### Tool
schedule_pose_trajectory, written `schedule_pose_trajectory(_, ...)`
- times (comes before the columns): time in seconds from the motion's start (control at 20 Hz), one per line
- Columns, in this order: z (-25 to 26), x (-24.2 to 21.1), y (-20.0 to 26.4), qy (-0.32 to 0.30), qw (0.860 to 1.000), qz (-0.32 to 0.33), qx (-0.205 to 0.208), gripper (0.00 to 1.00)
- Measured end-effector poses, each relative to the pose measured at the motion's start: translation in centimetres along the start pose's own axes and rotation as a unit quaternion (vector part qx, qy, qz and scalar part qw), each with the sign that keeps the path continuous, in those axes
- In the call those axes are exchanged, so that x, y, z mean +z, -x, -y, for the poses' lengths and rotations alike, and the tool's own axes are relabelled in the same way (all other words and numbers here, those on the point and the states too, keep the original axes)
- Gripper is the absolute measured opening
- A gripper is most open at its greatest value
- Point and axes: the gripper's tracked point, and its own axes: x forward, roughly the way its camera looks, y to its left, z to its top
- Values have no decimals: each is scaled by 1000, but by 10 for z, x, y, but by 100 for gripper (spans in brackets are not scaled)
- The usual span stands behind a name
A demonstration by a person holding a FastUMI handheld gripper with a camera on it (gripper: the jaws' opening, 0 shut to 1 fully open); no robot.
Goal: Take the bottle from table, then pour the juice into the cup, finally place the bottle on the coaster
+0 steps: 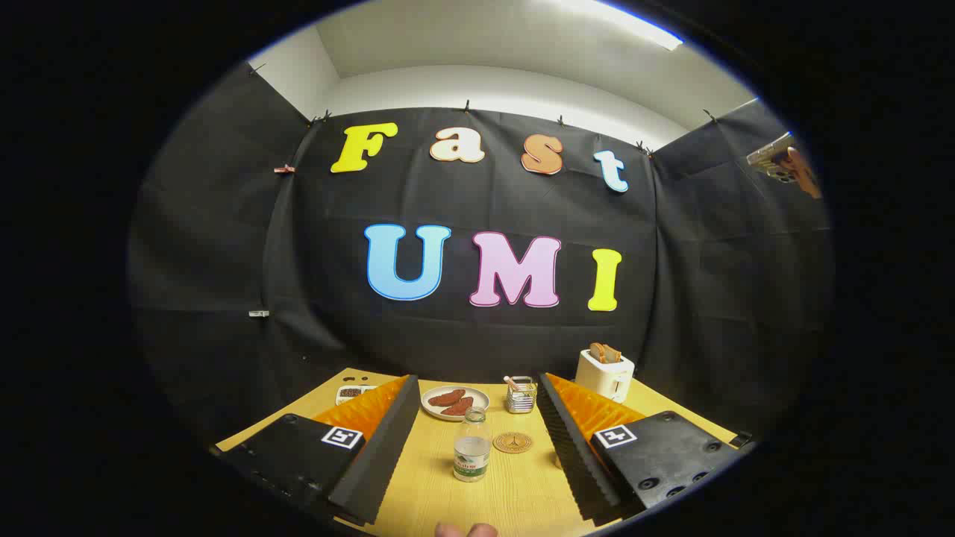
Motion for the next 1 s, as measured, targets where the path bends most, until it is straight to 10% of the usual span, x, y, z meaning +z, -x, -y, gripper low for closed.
schedule_pose_trajectory(1.0, 13, -6, -6, 3, 1000, -1, -13, 96)
